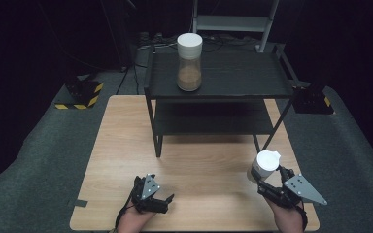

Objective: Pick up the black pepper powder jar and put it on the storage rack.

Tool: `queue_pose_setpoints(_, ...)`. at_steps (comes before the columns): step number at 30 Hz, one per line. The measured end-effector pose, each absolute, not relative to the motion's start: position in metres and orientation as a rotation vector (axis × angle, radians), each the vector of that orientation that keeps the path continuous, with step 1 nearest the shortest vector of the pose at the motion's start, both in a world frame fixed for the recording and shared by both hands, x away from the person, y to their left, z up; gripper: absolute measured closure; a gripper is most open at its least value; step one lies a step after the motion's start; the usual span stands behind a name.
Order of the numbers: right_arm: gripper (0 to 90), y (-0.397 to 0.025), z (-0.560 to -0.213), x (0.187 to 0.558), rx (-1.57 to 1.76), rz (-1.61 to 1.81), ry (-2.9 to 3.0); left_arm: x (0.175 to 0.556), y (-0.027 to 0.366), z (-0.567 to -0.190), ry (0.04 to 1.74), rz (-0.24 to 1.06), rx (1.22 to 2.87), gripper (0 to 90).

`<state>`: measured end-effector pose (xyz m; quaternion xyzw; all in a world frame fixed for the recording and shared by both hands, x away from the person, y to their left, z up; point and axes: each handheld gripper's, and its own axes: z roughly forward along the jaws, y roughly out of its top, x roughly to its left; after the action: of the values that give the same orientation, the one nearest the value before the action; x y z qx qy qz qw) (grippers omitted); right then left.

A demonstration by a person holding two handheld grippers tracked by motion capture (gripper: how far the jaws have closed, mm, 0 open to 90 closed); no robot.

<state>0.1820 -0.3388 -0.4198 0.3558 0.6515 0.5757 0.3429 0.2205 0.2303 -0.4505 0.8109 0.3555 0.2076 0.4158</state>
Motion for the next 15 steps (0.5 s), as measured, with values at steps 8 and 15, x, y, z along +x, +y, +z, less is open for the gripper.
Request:
queue_pose_setpoints(8, 29.8, -0.333, -0.405, 0.183, 0.907, 1.534, 1.671, 0.221, 0.232, -0.451, 0.896, 0.514, 2.031, 1.2)
queue_pose_setpoints(15, 29.8, -0.329, -0.387, 0.187, 0.877, 1.541, 1.653, 0.221, 0.232, -0.451, 0.898, 0.511, 2.027, 1.2)
